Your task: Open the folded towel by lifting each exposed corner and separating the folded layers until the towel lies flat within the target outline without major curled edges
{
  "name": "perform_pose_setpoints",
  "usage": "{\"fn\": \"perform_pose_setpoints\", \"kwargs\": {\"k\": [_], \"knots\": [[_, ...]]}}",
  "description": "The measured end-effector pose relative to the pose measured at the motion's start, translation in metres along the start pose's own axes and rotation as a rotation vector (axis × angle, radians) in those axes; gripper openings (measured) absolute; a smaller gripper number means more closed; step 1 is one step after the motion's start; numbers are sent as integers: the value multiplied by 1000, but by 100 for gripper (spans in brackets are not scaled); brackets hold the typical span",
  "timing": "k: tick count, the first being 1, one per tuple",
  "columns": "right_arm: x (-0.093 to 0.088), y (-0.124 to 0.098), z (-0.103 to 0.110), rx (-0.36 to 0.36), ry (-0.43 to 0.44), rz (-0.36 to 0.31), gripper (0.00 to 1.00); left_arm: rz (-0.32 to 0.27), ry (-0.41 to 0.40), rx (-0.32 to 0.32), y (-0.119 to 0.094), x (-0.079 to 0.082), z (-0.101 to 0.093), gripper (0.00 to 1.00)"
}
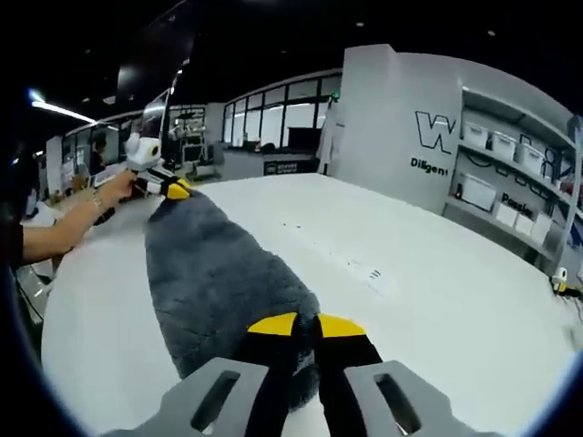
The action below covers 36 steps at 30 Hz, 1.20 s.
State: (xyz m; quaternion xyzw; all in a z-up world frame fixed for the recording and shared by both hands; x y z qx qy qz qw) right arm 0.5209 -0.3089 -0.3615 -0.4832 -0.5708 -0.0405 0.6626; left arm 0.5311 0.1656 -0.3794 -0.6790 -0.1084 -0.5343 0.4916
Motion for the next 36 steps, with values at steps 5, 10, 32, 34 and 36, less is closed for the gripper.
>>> {"fn": "perform_pose_setpoints", "kwargs": {"k": [5, 10, 32, 34, 36], "knots": [[2, -19, 13, -31, -56, -25, 2, -30, 24, 23, -18, 0, -5, 6], [-4, -41, 27, -43, -99, -65, 2, -67, 46, 26, -39, -2, -17, 6], [-73, -92, 107, 25, -192, -59, 3, 27, 105, -35, -114, -65, -97, 6], [-80, -93, 113, 24, -203, -37, 3, 53, 117, -39, -115, -73, -106, 6], [-88, -93, 118, 31, -204, -14, 3, 79, 130, -47, -116, -80, -112, 6]]}}
Point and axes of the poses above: the point that each gripper's makers call its tool centre point, and the gripper's own axes: y roughly forward along the fingers, z roughly to its left, x roughly out of its top, the point moved 10 cm from there along -y, roughly backward along the fingers, and after that the axes turned 12 degrees about z, right-handed, at the moved point
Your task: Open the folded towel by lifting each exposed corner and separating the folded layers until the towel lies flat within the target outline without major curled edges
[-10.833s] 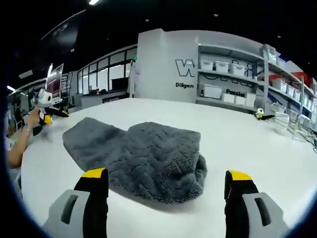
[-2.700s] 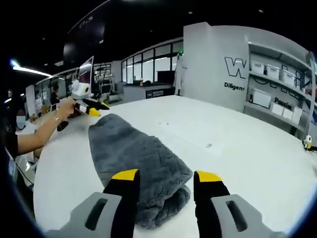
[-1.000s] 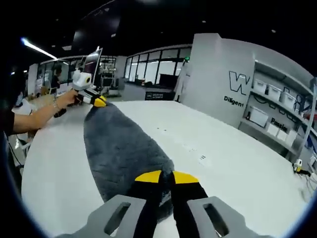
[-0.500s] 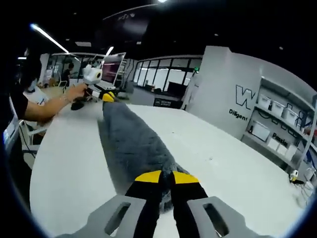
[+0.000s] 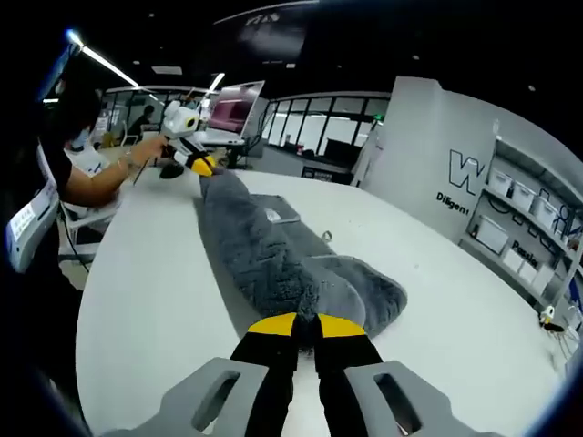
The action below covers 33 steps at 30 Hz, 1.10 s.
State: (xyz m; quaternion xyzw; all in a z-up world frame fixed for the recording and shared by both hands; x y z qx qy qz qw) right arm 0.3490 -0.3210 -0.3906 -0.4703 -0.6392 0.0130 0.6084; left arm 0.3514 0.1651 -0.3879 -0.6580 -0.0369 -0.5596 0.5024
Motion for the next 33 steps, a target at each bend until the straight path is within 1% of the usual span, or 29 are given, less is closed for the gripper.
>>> {"fn": "perform_pose_setpoints", "kwargs": {"k": [1, 5, 6, 10, 13, 18, 20, 23, 25, 27, 28, 29, 31, 33], "knots": [[-2, 0, 1, 1, 0, 4, 3, 16, 0, -9, 1, -4, -3, 6], [-14, 5, 7, 20, 1, 46, 3, 41, -15, -18, 3, -18, -9, 6], [-17, 6, 9, 30, -2, 68, 3, 52, -20, -23, 4, -21, -11, 6], [-22, 7, 14, 50, 0, 96, 3, 95, -19, -35, 5, -32, -17, 6], [-28, 9, 20, 56, -12, 152, 3, 110, -14, -39, 5, -35, -19, 6], [-29, 10, 25, 49, -45, 180, 3, 126, -4, -29, 6, -34, -22, 6], [-29, 10, 25, 50, -39, 184, 3, 125, -3, -25, 6, -34, -23, 9], [-29, 7, 24, 60, -13, 176, 7, 96, -25, -62, 2, -32, -26, 22], [-27, 3, 23, 57, 19, 153, 15, 92, -22, -55, -1, -31, -28, 26], [-22, -3, 21, 36, 49, 112, 25, 85, -15, -41, -5, -29, -28, 30], [-20, -5, 20, 28, 62, 90, 29, 76, -18, -32, -8, -27, -28, 34], [-18, -8, 19, 26, 73, 76, 31, 68, -17, -26, -9, -26, -28, 37], [-14, -12, 16, 26, 91, 44, 31, 38, -21, -14, -15, -20, -26, 42], [-10, -14, 11, 21, 116, 10, 32, 3, -22, -8, -19, -12, -22, 45]]}}
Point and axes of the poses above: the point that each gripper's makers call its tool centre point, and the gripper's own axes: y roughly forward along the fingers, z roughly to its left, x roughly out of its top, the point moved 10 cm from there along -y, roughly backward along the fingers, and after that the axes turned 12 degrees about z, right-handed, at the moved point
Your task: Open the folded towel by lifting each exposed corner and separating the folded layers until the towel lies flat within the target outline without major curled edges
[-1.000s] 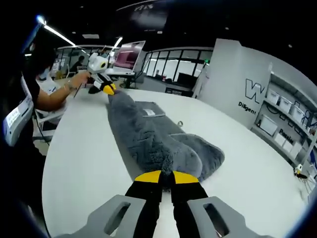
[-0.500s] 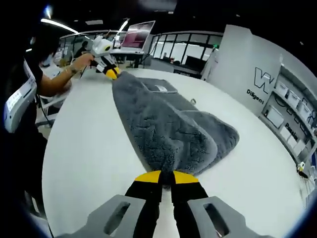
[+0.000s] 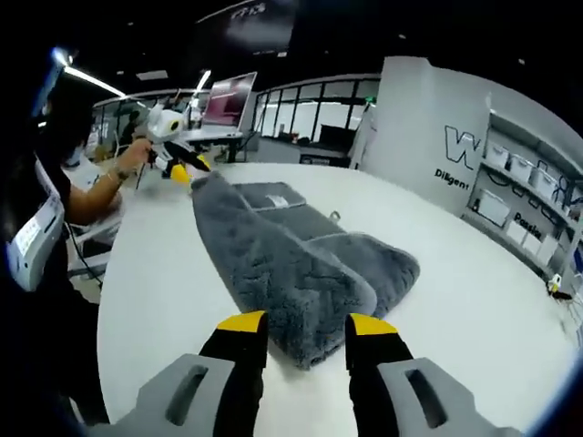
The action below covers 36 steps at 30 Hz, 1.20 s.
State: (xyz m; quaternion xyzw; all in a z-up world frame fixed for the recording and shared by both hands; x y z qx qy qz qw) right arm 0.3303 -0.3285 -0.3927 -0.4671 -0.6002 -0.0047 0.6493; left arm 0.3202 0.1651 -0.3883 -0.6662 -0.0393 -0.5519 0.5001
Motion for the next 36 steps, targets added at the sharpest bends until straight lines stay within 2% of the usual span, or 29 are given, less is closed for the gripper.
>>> {"fn": "perform_pose_setpoints", "kwargs": {"k": [5, 8, 10, 12, 15, 17, 20, 28, 30, 32, 33, 36], "knots": [[10, 2, -17, -50, 32, -27, 33, -43, 3, 47, 2, 18, 13, 45], [15, 7, -20, -34, 46, -42, 34, -58, -8, 19, 8, 26, 17, 51], [17, 10, -21, -31, 52, -40, 44, -73, -15, -9, 13, 30, 17, 66], [19, 13, -22, -34, 62, -24, 61, -81, -9, -25, 18, 33, 13, 80], [22, 18, -23, -39, 76, -5, 80, -86, -5, -56, 22, 36, 8, 91], [23, 20, -23, -40, 81, 4, 87, -88, -5, -68, 25, 38, 6, 99], [26, 23, -26, -49, 100, 14, 99, -87, 0, -67, 28, 41, 5, 99], [43, 30, -39, -51, 102, 10, 99, -106, -17, -46, 34, 56, 18, 99], [49, 33, -44, -46, 97, 6, 99, -96, -19, -39, 38, 62, 26, 99], [58, 37, -48, -29, 99, -62, 99, -77, -33, -21, 42, 65, 34, 98], [61, 39, -52, -27, 120, -67, 98, -76, -36, -15, 45, 69, 39, 96], [66, 45, -62, -42, 108, -50, 93, -58, -36, -1, 52, 75, 49, 95]]}}
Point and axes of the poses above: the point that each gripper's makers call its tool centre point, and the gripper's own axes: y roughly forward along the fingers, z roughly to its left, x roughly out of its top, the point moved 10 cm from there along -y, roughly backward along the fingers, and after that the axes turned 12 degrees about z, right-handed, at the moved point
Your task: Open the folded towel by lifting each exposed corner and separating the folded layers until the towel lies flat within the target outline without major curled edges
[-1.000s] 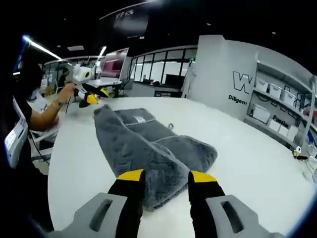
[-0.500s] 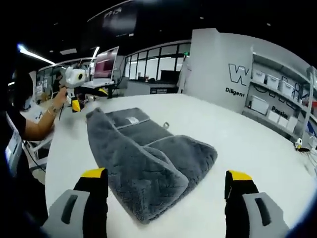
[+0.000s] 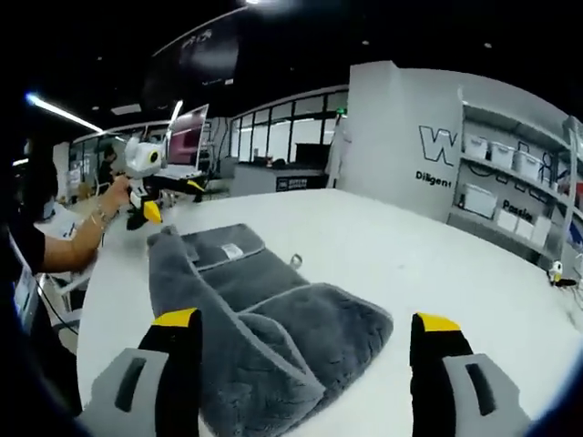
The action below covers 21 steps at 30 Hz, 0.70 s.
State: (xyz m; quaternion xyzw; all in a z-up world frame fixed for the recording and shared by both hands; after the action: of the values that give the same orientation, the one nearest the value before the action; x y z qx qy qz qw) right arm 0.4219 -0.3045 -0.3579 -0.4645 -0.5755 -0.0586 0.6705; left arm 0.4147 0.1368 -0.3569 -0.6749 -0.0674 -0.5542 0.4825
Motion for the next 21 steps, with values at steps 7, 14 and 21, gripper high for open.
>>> {"fn": "perform_pose_setpoints", "kwargs": {"k": [7, 14, 21], "knots": [[7, 18, -19, -63, 11, 48, 72, 6, -30, 34, 20, 11, 27, 84], [2, 43, -40, -97, 51, 125, 46, 43, -40, 70, 45, 3, 52, 56], [-7, 65, -52, -105, 62, 211, 31, 95, -48, 72, 64, -13, 67, 33]]}}
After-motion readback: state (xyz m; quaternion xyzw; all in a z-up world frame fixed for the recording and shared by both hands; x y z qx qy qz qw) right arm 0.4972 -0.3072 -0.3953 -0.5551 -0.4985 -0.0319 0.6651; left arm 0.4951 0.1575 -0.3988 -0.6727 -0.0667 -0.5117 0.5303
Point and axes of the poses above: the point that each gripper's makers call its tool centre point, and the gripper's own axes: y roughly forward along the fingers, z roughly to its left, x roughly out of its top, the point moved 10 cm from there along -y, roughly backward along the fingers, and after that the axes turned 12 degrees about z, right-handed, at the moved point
